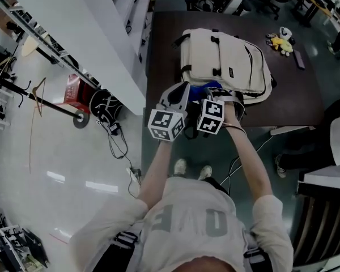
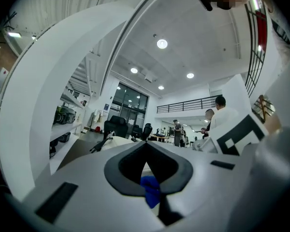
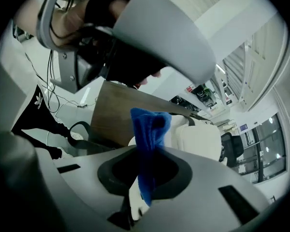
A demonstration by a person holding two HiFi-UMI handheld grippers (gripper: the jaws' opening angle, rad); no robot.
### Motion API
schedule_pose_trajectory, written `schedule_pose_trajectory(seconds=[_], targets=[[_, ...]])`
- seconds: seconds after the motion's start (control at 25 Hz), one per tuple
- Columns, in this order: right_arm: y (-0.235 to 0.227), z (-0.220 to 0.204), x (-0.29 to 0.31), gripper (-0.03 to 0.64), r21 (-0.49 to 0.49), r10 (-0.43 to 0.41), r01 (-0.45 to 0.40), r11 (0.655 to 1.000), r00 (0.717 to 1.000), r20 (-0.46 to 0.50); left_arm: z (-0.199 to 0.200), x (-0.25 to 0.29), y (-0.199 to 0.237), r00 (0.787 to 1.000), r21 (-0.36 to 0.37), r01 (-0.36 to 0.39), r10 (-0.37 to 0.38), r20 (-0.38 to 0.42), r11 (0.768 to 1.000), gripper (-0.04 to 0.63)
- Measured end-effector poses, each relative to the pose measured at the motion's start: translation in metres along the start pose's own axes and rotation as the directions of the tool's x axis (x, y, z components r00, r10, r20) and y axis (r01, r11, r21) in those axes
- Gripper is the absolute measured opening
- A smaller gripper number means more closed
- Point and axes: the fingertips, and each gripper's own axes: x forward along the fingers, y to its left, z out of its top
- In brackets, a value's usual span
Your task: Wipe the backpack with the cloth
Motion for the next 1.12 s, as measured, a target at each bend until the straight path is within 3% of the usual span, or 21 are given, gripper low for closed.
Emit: schedule_pose_trajectory(seconds=[0.28,0.52,0.84,1.0,1.12], targets=[[-0.076,-0.04,-0.077,0.041,0.06,-0.193,0.186,0.981,0.971,0.141,0.012,0.04,-0.039,0.998,0.029,-0.05,0.048,0.043,0.998,0.005],[-0.172,-0.078,-0.069,0.041,0.046,-0.293,0.29,0.956,0.95,0.103,0.018,0.081,-0.033,0.997,0.06,-0.047,0.043,0.063,0.997,0.005],[-0.292,-0.105,-0.003,0.041,0.086,-0.301,0.296,0.951,0.952,0.049,0.036,0.164,0.017,0.996,0.055,-0.024,0.019,0.089,0.998,0.005],[-0.319,-0.118,0.042,0.041,0.062,-0.234,0.233,0.971,0.972,0.007,0.026,0.189,0.03,0.998,0.051,0.01,-0.012,0.054,0.999,0.005],[-0.323,-0.124,0.081,0.041,0.025,-0.151,0.152,0.988,0.988,-0.023,0.012,0.196,0.043,0.999,0.025,-0.038,0.038,0.005,0.999,0.005]])
